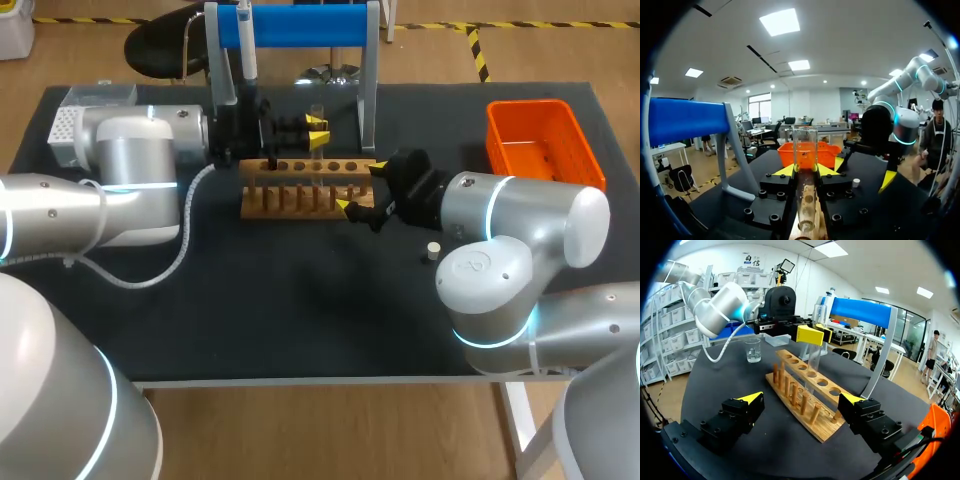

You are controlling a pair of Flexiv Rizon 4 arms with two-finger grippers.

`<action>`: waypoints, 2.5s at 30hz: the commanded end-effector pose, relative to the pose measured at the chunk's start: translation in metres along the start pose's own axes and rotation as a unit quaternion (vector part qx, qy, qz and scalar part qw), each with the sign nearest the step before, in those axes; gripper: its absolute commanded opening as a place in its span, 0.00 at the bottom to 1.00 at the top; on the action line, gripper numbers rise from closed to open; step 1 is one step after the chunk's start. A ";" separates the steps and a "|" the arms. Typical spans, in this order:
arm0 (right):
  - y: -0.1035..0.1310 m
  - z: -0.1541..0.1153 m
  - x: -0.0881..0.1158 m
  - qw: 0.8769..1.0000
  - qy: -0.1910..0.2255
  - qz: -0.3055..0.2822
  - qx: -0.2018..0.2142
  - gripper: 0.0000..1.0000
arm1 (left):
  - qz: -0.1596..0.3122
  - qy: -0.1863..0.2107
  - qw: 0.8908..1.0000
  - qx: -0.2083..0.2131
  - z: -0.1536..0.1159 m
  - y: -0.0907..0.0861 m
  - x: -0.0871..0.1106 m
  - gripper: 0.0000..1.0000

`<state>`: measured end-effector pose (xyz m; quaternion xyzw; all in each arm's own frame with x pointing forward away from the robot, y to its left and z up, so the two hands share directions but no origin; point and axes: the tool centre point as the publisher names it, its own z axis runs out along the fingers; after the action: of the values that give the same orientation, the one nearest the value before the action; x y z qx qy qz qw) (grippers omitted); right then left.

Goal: Invert the test tube, pick up the pipette, mount the tip to pipette, aspirate from beaker and dispense into the tube, eject the tip, return the pipette, and cap with the stopper.

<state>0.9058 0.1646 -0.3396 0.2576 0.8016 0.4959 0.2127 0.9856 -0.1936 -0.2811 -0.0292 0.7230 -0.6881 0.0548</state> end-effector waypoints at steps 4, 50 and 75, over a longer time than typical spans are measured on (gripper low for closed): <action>0.000 0.000 0.000 1.000 0.000 0.000 0.001 1.00 | 0.002 0.005 1.000 0.005 0.000 0.006 -0.004 0.00; 0.000 0.000 0.000 1.000 0.000 0.000 0.001 1.00 | -0.030 -0.097 0.987 -0.124 -0.112 -0.056 0.045 1.00; 0.000 0.000 0.000 1.000 0.000 0.000 0.001 1.00 | -0.042 -0.187 0.970 -0.150 -0.189 -0.060 0.039 1.00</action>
<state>0.9058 0.1646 -0.3396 0.2575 0.8016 0.4959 0.2127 0.9422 -0.0404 -0.2253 -0.1779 0.7933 -0.5645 0.1427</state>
